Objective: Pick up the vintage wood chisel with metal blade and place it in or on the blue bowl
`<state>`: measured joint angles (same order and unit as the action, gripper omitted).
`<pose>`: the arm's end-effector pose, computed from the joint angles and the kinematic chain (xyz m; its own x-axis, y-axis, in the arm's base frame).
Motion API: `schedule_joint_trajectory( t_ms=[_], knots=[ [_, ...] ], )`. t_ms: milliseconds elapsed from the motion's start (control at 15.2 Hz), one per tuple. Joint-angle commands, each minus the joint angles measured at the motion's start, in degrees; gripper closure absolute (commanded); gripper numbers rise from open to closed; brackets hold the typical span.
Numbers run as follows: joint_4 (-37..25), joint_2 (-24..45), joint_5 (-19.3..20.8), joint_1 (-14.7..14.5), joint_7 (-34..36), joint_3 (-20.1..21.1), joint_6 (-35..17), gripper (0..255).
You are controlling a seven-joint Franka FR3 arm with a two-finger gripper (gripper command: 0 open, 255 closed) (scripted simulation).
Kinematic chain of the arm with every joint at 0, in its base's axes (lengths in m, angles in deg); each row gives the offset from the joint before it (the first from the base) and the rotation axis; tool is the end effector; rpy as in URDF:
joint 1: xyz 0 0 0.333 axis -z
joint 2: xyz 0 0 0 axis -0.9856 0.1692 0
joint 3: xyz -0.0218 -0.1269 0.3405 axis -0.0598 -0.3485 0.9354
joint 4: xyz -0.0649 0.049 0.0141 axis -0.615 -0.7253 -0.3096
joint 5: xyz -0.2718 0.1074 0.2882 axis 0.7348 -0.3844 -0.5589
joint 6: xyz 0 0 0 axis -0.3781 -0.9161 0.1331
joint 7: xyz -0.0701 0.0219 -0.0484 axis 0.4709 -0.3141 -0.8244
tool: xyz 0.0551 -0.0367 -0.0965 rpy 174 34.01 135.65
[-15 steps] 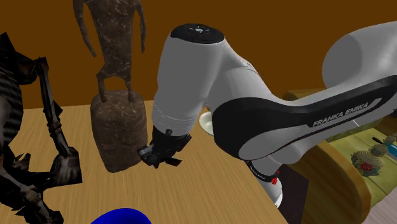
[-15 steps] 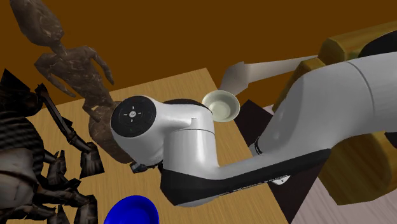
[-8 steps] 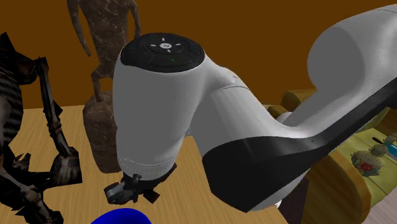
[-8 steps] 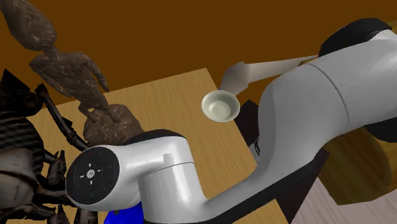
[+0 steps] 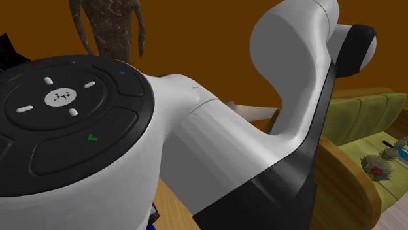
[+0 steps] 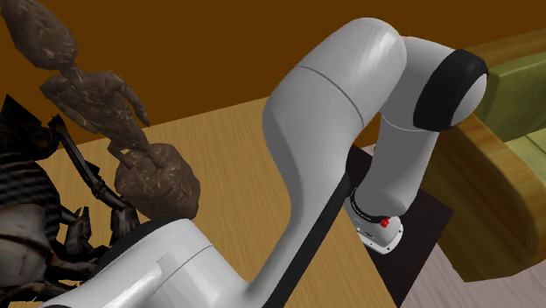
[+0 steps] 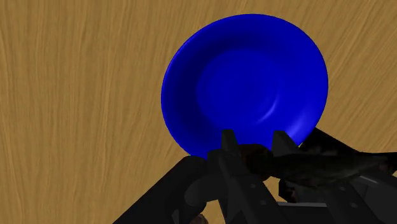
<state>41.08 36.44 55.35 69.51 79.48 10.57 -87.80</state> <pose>0.1648 0.5912 0.4987 0.9696 -0.2047 0.1341 -0.2032 -0.9788 -0.0244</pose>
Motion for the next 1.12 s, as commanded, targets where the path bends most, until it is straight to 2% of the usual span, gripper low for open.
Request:
schedule_joint_trajectory(
  t_ms=[0,726,1056],
  knots=[
    [-0.1,1.9,2.2,-2.2,1.7,-1.7,-0.7,255],
    [4.6,5.7,6.9,-5.1,5.4,-5.3,-6.8,255],
    [4.6,5.7,7.0,-5.1,5.4,-5.3,-6.8,255]
  ],
)
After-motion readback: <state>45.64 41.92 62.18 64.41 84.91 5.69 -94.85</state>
